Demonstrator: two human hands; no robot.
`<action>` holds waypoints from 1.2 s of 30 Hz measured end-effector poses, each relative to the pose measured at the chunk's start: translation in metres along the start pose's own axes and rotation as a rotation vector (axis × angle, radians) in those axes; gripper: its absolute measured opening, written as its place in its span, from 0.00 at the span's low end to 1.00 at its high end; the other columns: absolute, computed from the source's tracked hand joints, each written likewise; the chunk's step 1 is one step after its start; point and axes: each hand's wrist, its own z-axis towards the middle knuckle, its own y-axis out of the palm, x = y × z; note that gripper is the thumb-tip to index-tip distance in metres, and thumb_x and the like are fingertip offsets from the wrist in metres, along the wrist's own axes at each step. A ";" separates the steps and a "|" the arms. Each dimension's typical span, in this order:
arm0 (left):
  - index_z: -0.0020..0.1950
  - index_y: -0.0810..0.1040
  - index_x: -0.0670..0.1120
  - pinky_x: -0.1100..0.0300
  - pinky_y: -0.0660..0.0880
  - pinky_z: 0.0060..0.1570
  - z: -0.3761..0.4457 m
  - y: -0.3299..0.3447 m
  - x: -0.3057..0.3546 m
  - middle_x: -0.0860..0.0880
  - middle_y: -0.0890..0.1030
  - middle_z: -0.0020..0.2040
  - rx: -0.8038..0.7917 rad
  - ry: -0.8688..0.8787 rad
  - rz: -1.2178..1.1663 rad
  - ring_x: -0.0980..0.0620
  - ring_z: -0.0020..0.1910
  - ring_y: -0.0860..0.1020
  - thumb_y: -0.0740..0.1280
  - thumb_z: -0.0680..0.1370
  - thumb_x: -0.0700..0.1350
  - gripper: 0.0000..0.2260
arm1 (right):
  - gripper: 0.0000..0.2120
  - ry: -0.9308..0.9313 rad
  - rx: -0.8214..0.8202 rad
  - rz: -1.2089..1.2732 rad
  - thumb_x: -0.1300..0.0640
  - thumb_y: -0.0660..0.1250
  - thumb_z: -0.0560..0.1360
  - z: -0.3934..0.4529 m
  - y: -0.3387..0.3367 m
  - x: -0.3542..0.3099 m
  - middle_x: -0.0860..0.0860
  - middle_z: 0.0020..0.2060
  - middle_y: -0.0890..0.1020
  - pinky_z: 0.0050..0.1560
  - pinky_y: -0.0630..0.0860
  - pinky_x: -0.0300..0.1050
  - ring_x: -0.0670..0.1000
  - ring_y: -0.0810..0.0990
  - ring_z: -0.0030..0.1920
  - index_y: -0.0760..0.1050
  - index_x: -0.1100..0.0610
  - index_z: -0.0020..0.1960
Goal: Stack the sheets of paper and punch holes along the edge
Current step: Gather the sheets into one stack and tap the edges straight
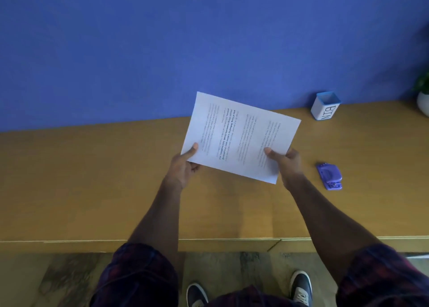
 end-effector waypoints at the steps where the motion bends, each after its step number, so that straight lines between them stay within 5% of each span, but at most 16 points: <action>1: 0.54 0.85 0.48 0.56 0.78 0.48 0.001 -0.006 0.007 0.49 0.88 0.53 0.002 0.025 0.045 0.49 0.50 0.85 0.74 0.78 0.49 0.08 | 0.08 -0.010 0.010 -0.025 0.59 0.77 0.73 0.002 -0.003 -0.003 0.51 0.52 0.88 0.45 0.84 0.45 0.53 0.87 0.51 0.86 0.52 0.51; 7: 0.53 0.87 0.46 0.57 0.83 0.46 0.005 -0.005 0.014 0.49 0.88 0.52 -0.063 0.085 0.389 0.49 0.52 0.87 0.79 0.73 0.45 0.10 | 0.09 -0.038 -0.041 -0.117 0.60 0.75 0.74 0.006 -0.007 -0.005 0.48 0.51 0.88 0.44 0.83 0.41 0.50 0.88 0.50 0.87 0.47 0.50; 9: 0.53 0.87 0.46 0.59 0.83 0.43 0.006 -0.006 0.012 0.49 0.89 0.52 -0.037 0.094 0.372 0.48 0.53 0.87 0.80 0.72 0.43 0.11 | 0.11 -0.046 -0.054 -0.153 0.64 0.74 0.75 0.005 -0.007 -0.002 0.47 0.49 0.88 0.43 0.83 0.41 0.48 0.88 0.48 0.87 0.48 0.48; 13: 0.56 0.86 0.43 0.46 0.82 0.55 0.005 -0.007 0.006 0.46 0.88 0.55 -0.006 0.108 0.304 0.43 0.56 0.86 0.79 0.73 0.39 0.13 | 0.14 -0.068 -0.084 -0.168 0.68 0.72 0.75 0.001 -0.009 0.000 0.47 0.48 0.89 0.48 0.84 0.43 0.49 0.87 0.48 0.86 0.49 0.47; 17: 0.50 0.89 0.48 0.51 0.83 0.53 0.002 -0.012 0.004 0.47 0.88 0.54 -0.085 0.196 0.221 0.47 0.53 0.86 0.76 0.75 0.36 0.08 | 0.11 -0.075 -0.119 -0.100 0.69 0.74 0.73 -0.003 -0.014 0.004 0.54 0.52 0.88 0.52 0.84 0.48 0.54 0.87 0.51 0.86 0.57 0.52; 20: 0.49 0.89 0.47 0.51 0.81 0.54 0.002 -0.016 -0.004 0.46 0.88 0.53 -0.095 0.161 0.280 0.48 0.52 0.86 0.77 0.74 0.37 0.08 | 0.09 -0.047 -0.075 -0.136 0.67 0.77 0.71 -0.005 -0.020 0.013 0.53 0.48 0.88 0.45 0.84 0.45 0.52 0.87 0.47 0.85 0.61 0.51; 24: 0.52 0.86 0.45 0.45 0.79 0.63 0.002 -0.016 -0.022 0.45 0.87 0.54 -0.021 0.093 0.448 0.44 0.56 0.85 0.79 0.71 0.35 0.12 | 0.06 0.019 -0.110 -0.278 0.62 0.77 0.72 -0.009 -0.024 0.022 0.48 0.43 0.89 0.40 0.81 0.40 0.47 0.88 0.43 0.87 0.51 0.43; 29: 0.53 0.87 0.46 0.48 0.79 0.62 0.002 -0.019 -0.014 0.44 0.87 0.57 -0.041 0.129 0.263 0.44 0.59 0.85 0.77 0.74 0.36 0.10 | 0.08 -0.085 -0.110 -0.145 0.63 0.76 0.74 -0.002 -0.017 0.008 0.50 0.48 0.89 0.44 0.81 0.39 0.49 0.87 0.47 0.87 0.52 0.49; 34: 0.61 0.83 0.37 0.51 0.78 0.60 -0.004 -0.009 -0.031 0.41 0.85 0.59 0.009 0.081 0.493 0.46 0.55 0.83 0.76 0.75 0.34 0.15 | 0.10 0.009 -0.060 -0.235 0.61 0.76 0.74 -0.006 -0.025 0.023 0.45 0.44 0.89 0.45 0.81 0.41 0.44 0.87 0.45 0.88 0.45 0.45; 36: 0.59 0.84 0.38 0.50 0.78 0.60 -0.005 -0.007 -0.029 0.42 0.85 0.58 0.028 0.075 0.408 0.45 0.55 0.83 0.75 0.75 0.34 0.12 | 0.08 -0.007 -0.052 -0.219 0.59 0.76 0.74 -0.005 -0.027 0.026 0.46 0.46 0.89 0.47 0.82 0.42 0.46 0.87 0.47 0.87 0.47 0.47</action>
